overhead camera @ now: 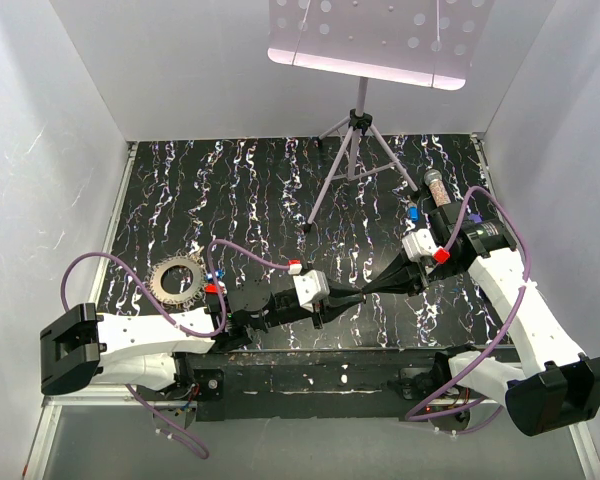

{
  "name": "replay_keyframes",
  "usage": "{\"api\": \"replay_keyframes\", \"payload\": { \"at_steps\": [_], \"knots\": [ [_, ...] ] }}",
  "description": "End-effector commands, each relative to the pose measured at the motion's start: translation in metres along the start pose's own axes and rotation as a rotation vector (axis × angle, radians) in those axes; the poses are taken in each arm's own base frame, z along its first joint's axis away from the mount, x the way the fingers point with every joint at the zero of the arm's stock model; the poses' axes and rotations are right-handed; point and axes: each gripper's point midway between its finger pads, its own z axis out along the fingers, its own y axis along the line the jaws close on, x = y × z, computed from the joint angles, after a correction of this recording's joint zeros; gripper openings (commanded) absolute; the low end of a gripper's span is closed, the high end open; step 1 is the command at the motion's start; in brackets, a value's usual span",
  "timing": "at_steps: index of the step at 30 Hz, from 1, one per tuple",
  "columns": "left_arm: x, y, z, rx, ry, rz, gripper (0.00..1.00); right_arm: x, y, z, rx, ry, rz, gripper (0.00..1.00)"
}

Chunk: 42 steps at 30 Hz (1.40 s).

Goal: Put the keys on the keyring

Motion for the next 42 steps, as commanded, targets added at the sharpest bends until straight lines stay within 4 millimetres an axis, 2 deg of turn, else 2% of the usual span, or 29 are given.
{"api": "replay_keyframes", "payload": {
  "at_steps": [1,19,21,32,35,39,42],
  "knots": [
    [-0.025,-0.001,0.006,-0.001,-0.067,0.006,0.18,-0.012,0.03,0.001,-0.016,-0.039,0.228,0.01],
    [-0.024,0.004,0.01,-0.038,-0.052,0.013,0.11,-0.012,0.03,0.001,-0.018,-0.04,0.242,0.01],
    [-0.022,0.005,0.01,-0.038,-0.044,0.013,0.0,-0.012,0.03,0.001,-0.018,-0.04,0.242,0.01],
    [-0.011,0.004,0.007,-0.033,0.006,0.024,0.0,-0.016,0.028,0.001,-0.017,-0.048,0.27,0.02],
    [-0.009,0.01,-0.001,-0.064,0.003,0.038,0.0,-0.019,0.025,0.001,-0.014,-0.049,0.294,0.21],
    [-0.002,0.015,-0.013,-0.091,0.03,0.078,0.0,-0.021,0.025,0.0,-0.013,-0.034,0.296,0.34],
    [-0.003,0.014,-0.02,-0.079,0.023,0.114,0.0,-0.022,0.026,-0.001,-0.014,-0.02,0.284,0.38]
  ]
}}
